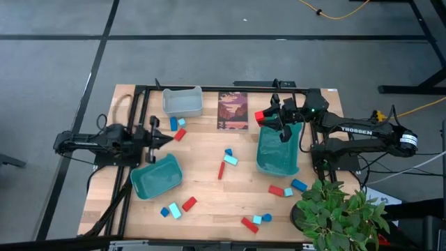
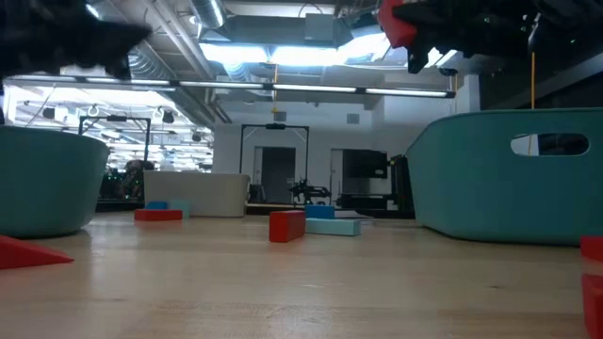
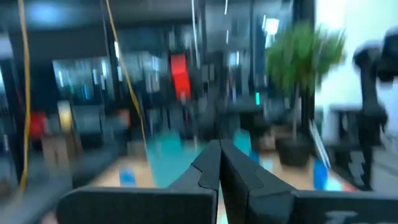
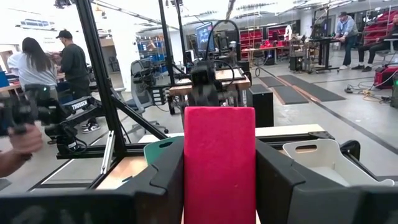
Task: Sort & place blocks by color
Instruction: Put the red block into the gray bin
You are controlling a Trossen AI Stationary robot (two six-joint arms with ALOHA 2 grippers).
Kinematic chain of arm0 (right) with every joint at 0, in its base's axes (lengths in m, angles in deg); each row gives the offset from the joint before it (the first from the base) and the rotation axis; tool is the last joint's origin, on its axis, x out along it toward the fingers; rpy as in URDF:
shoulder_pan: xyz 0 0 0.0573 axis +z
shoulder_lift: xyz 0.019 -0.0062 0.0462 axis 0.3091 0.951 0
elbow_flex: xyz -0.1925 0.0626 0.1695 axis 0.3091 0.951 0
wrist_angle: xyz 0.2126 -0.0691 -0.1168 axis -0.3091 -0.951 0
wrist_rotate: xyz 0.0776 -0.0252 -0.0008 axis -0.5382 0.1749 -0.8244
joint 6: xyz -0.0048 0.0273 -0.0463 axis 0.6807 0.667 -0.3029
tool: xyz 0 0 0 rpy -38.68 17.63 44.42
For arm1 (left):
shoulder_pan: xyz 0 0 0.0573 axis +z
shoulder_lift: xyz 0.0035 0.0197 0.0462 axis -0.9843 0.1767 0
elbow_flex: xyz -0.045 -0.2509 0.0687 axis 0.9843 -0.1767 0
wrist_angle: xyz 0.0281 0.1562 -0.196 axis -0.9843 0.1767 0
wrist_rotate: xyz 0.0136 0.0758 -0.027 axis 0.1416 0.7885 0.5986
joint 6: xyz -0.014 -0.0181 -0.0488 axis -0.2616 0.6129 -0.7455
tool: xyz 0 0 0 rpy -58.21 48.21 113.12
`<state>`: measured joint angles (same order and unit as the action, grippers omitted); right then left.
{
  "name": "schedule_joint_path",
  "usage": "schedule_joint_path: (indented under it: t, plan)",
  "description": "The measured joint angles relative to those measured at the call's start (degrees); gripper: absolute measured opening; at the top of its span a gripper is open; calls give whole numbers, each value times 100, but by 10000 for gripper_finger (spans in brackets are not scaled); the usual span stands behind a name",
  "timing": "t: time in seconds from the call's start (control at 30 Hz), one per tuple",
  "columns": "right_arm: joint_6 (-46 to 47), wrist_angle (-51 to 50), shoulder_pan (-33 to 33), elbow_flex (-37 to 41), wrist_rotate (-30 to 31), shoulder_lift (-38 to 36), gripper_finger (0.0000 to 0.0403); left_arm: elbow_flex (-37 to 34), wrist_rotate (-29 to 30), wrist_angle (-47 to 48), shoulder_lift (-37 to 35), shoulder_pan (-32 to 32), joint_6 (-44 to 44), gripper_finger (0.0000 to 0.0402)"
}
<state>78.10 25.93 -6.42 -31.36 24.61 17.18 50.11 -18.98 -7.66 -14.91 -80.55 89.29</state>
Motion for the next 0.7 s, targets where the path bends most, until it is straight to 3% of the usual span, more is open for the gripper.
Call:
schedule_joint_path:
  t: [0.13, 0.23, 0.47, 0.7]
  plan:
    - [28, 8, 0, 0, 2, 2, 138, -2, -7, -1398, 5, 1, 773, 0]
    - [80, 35, 0, 0, 2, 2, 138, 56, 50, -1850, 29, 10, 1112, 0]
    - [78, 36, 0, -2, 61, 2, 138, 867, 153, -1496, 493, 259, 1197, 0]
    - [72, 49, 0, -2, 63, 2, 138, 2176, 381, -176, 1637, 725, 1169, 0]
